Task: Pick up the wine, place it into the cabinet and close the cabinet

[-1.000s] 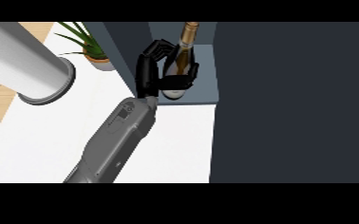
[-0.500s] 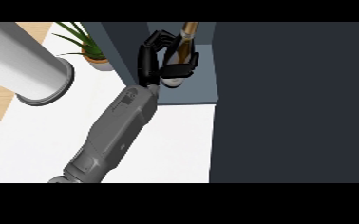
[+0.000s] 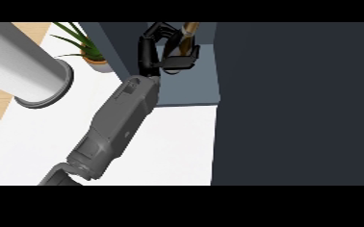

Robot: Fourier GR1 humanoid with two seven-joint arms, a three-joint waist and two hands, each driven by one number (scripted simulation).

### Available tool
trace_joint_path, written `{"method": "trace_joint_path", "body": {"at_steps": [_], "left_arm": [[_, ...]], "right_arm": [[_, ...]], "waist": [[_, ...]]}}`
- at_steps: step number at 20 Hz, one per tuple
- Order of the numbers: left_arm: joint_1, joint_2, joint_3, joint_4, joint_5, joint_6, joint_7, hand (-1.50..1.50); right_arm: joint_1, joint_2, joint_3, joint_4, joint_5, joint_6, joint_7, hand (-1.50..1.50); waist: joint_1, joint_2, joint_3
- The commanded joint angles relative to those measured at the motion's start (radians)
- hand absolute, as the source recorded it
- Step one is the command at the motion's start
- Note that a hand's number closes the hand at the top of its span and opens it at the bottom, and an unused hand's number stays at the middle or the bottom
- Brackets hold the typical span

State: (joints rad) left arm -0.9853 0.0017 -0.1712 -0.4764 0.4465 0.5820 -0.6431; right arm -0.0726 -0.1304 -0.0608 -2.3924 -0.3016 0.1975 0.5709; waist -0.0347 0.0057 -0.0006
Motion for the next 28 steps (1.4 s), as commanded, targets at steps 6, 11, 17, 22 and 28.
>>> {"method": "trace_joint_path", "body": {"at_steps": [6,11,17,22,28], "left_arm": [[-0.104,-0.001,0.121,0.178,0.067,-0.048,-0.022,1.50],[-0.103,0.005,0.189,0.200,0.113,-0.130,-0.041,1.50],[-0.133,-0.002,0.207,0.256,0.126,-0.124,-0.085,1.50],[-0.127,-0.002,0.203,0.296,0.123,-0.109,-0.143,1.50],[-0.155,0.021,0.198,0.351,0.092,-0.115,-0.108,-1.50]], "right_arm": [[0.023,0.008,0.007,-0.103,-0.072,-0.004,0.028,-1.50],[0.040,0.003,0.009,-0.088,-0.067,0.005,0.021,-1.50],[0.007,0.012,0.019,-0.057,-0.058,-0.003,0.007,-1.50],[0.005,0.043,0.097,-0.092,0.006,-0.037,0.029,-1.50],[0.030,0.028,0.088,-0.083,-0.003,-0.011,-0.003,-1.50]], "waist": [[-0.025,0.009,0.000],[-0.013,0.006,0.000],[-0.018,0.011,0.000],[-0.030,0.014,-0.001],[-0.035,0.016,0.000]]}}
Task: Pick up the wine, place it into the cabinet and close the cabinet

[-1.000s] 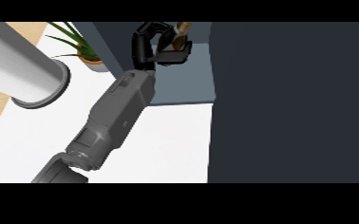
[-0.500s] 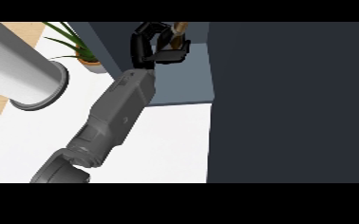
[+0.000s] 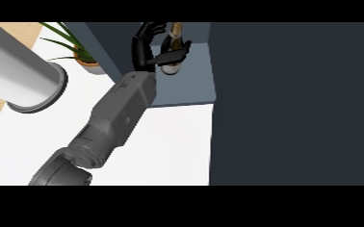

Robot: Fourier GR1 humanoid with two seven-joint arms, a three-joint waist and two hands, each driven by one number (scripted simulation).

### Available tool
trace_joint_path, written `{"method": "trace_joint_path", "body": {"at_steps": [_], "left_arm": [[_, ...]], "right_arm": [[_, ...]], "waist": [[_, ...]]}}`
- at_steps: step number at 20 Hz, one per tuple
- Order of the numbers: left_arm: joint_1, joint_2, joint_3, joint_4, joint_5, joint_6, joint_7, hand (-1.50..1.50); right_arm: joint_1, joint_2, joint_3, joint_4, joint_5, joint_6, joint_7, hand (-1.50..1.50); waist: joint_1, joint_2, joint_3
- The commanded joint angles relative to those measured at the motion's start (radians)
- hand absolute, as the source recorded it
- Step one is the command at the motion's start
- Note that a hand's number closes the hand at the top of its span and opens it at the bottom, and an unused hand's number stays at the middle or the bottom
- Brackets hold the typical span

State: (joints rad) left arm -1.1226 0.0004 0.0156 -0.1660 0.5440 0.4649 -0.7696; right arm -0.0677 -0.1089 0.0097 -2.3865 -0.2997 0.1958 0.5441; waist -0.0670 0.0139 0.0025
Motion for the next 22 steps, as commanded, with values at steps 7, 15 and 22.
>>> {"method": "trace_joint_path", "body": {"at_steps": [7,15,22], "left_arm": [[-0.010,0.000,0.010,0.069,-0.029,0.082,-0.017,-1.50],[0.031,0.021,-0.005,0.088,-0.060,0.083,-0.055,-1.50],[0.043,0.026,0.026,0.067,-0.042,0.053,-0.082,-1.50]], "right_arm": [[0.022,-0.005,-0.009,-0.068,-0.027,-0.003,0.010,-1.50],[-0.016,-0.019,-0.013,-0.019,-0.016,0.007,-0.003,-1.50],[0.022,0.008,0.021,-0.034,-0.015,0.007,-0.020,-1.50]], "waist": [[-0.007,0.009,-0.003],[-0.011,0.018,-0.004],[-0.008,0.013,-0.004]]}}
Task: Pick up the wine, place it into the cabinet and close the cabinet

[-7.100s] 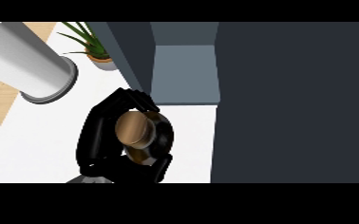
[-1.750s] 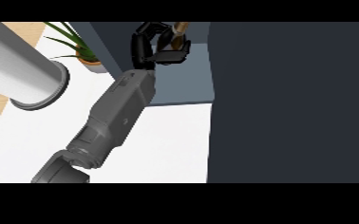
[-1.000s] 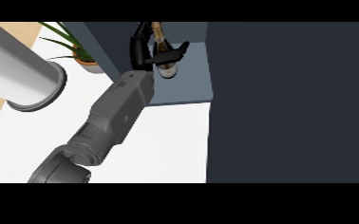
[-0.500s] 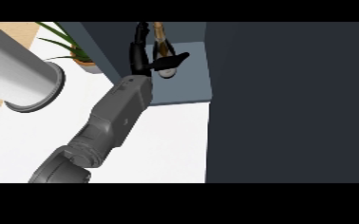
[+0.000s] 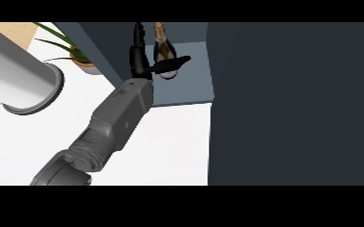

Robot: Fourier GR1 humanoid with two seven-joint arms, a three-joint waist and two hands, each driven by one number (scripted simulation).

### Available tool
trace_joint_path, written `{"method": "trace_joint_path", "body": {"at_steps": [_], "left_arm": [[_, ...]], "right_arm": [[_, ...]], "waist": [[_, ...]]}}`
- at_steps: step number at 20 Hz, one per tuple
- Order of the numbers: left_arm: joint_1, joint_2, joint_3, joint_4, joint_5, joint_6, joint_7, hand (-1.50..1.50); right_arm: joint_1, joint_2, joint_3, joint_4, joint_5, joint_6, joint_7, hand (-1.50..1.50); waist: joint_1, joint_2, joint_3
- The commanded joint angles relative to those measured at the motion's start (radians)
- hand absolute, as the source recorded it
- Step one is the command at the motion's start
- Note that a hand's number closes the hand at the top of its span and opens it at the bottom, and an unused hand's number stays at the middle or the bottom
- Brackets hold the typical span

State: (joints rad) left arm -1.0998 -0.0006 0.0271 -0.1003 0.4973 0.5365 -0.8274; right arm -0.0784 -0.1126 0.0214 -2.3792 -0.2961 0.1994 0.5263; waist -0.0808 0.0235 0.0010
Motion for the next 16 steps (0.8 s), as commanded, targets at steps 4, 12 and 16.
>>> {"method": "trace_joint_path", "body": {"at_steps": [4,12,16], "left_arm": [[0.053,0.025,0.012,0.007,-0.001,-0.064,-0.048,-1.50],[0.049,0.010,-0.015,0.005,-0.037,-0.125,-0.061,-1.50],[0.080,0.000,-0.017,-0.001,-0.029,-0.180,-0.067,-1.50]], "right_arm": [[-0.018,-0.012,-0.024,-0.054,-0.049,-0.007,0.028,-1.50],[0.017,0.000,0.008,-0.088,-0.027,-0.024,0.053,-1.50],[-0.016,-0.005,-0.005,-0.034,-0.021,-0.015,0.029,-1.50]], "waist": [[0.004,0.006,-0.003],[0.016,-0.003,-0.003],[0.028,-0.006,-0.002]]}}
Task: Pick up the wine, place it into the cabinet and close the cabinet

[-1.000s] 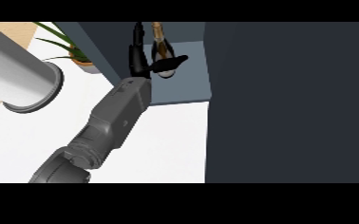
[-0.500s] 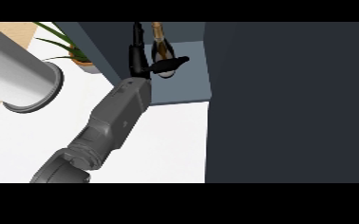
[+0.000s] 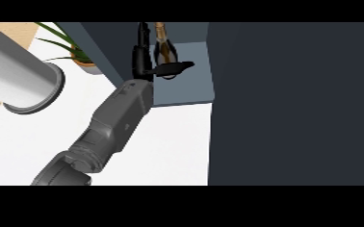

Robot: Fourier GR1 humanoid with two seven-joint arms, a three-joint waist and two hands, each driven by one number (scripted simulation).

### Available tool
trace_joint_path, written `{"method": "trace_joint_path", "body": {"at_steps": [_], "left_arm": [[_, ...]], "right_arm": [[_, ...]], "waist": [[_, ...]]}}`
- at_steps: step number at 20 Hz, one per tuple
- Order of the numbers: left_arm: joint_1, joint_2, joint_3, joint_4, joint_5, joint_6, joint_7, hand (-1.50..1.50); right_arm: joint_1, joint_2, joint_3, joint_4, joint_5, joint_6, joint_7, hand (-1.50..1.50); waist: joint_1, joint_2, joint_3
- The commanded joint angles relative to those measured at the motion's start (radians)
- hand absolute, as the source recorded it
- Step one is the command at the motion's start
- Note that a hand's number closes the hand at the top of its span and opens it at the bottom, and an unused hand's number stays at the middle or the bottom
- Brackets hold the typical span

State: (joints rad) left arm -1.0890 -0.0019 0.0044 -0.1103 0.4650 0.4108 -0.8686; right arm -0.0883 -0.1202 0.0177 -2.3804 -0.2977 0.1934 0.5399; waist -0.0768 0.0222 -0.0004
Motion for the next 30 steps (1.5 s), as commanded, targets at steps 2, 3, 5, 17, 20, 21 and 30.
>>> {"method": "trace_joint_path", "body": {"at_steps": [2,3,5,17,20,21,30], "left_arm": [[0.051,0.002,0.010,0.000,0.028,-0.030,-0.027,-1.50],[0.029,0.002,0.013,0.004,0.011,-0.056,0.003,-1.50],[0.059,0.002,0.001,-0.001,0.042,-0.063,-0.019,-1.50],[0.139,0.002,-0.148,-0.140,0.219,-0.096,0.009,-1.50],[0.204,0.002,-0.242,-0.234,0.276,-0.043,0.016,-1.50],[0.253,0.002,-0.286,-0.282,0.318,-0.050,0.006,-1.50],[0.437,0.002,-0.633,-0.707,0.413,0.251,0.070,-1.50]], "right_arm": [[0.071,0.023,0.037,-0.086,-0.009,0.005,-0.003,-1.50],[0.016,-0.002,-0.005,-0.100,-0.042,-0.024,0.052,-1.50],[0.044,-0.002,-0.007,-0.117,-0.068,-0.011,0.040,-1.50],[-0.055,-0.008,-0.017,-0.015,-0.043,-0.035,0.049,-1.50],[0.028,0.037,0.075,-0.046,0.038,-0.029,0.011,-1.50],[-0.054,0.001,0.025,-0.045,-0.028,-0.054,0.088,-1.50],[0.060,0.014,0.041,-0.131,0.031,-0.059,0.063,-1.50]], "waist": [[0.005,-0.006,-0.001],[0.020,-0.006,-0.001],[-0.005,-0.007,-0.001],[0.005,-0.016,-0.001],[0.014,-0.022,0.000],[0.000,-0.022,-0.001],[0.053,-0.026,0.000]]}}
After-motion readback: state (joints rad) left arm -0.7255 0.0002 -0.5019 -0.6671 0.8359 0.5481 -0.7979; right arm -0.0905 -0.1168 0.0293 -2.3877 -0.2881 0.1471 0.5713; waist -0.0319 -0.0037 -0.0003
